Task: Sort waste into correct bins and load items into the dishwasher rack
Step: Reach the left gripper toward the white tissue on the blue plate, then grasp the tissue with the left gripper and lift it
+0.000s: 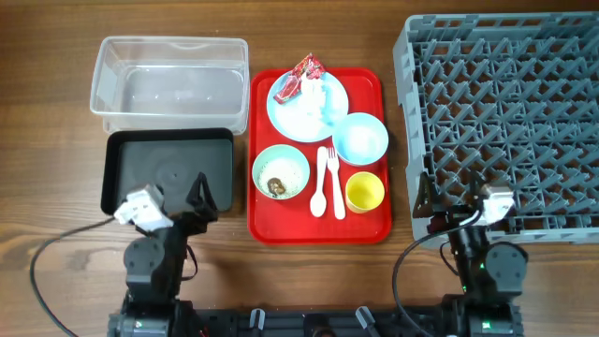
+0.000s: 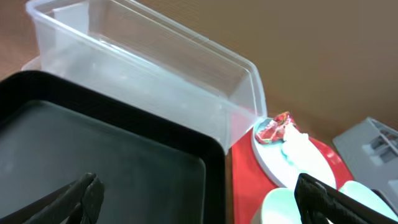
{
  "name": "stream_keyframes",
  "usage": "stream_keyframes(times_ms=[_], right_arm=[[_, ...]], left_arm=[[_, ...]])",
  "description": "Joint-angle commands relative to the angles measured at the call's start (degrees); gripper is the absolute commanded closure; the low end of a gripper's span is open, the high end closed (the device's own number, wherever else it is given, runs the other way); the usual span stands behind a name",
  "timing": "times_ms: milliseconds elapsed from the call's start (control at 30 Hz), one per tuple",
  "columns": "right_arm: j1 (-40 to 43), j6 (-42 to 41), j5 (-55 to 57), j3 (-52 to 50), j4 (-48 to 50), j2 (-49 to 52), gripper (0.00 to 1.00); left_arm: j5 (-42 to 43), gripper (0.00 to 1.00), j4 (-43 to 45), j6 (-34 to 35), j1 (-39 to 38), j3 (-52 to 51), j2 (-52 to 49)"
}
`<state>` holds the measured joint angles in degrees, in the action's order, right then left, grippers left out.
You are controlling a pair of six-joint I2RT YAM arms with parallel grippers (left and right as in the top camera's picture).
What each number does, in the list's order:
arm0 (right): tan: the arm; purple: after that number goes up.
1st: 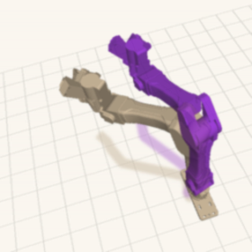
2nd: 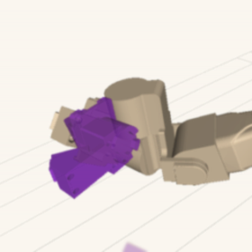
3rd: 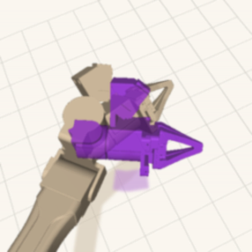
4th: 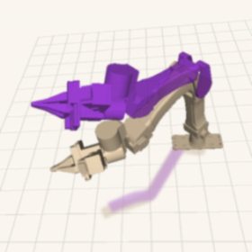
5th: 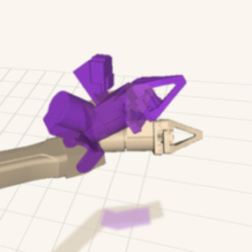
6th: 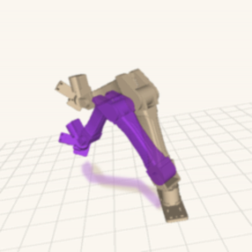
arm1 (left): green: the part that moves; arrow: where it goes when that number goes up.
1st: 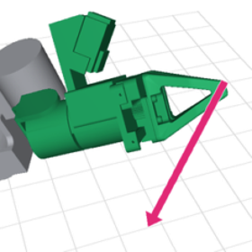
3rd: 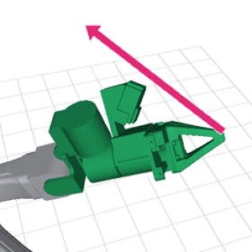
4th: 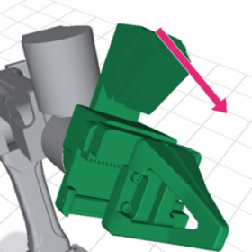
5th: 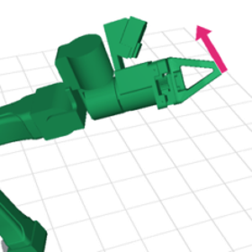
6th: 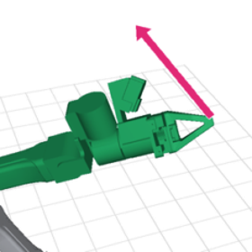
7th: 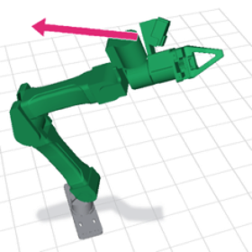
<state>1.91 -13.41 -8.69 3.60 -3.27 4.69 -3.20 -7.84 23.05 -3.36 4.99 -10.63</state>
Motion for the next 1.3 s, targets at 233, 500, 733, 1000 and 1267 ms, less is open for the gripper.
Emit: stream_keyframes(times_ms=[233,500,733,1000,1267], right_arm=[[-0.22,-0.09,-0.26,37.31,-28.13,31.65,0.0],[-0.22,2.56,-0.28,47.32,-41.4,39.3,0.0],[-0.24,2.84,-0.26,47.32,-40.94,39.32,0.0],[-0.24,2.75,-0.26,47.32,-40.96,39.36,0.0],[-0.24,2.75,-0.26,47.32,-41.0,39.36,0.0]], left_arm=[[5.38,0.0,-22.18,-0.31,0.22,55.19,-51.78],[7.1,0.0,-50.73,-3.28,0.26,83.1,-73.99],[9.33,0.01,-38.34,-7.63,-6.27,85.24,-75.21],[6.99,0.0,-14.19,-9.9,-20.0,87.01,-91.23],[8.9,0.0,-14.21,-4.59,-22.91,86.99,-105.33]])
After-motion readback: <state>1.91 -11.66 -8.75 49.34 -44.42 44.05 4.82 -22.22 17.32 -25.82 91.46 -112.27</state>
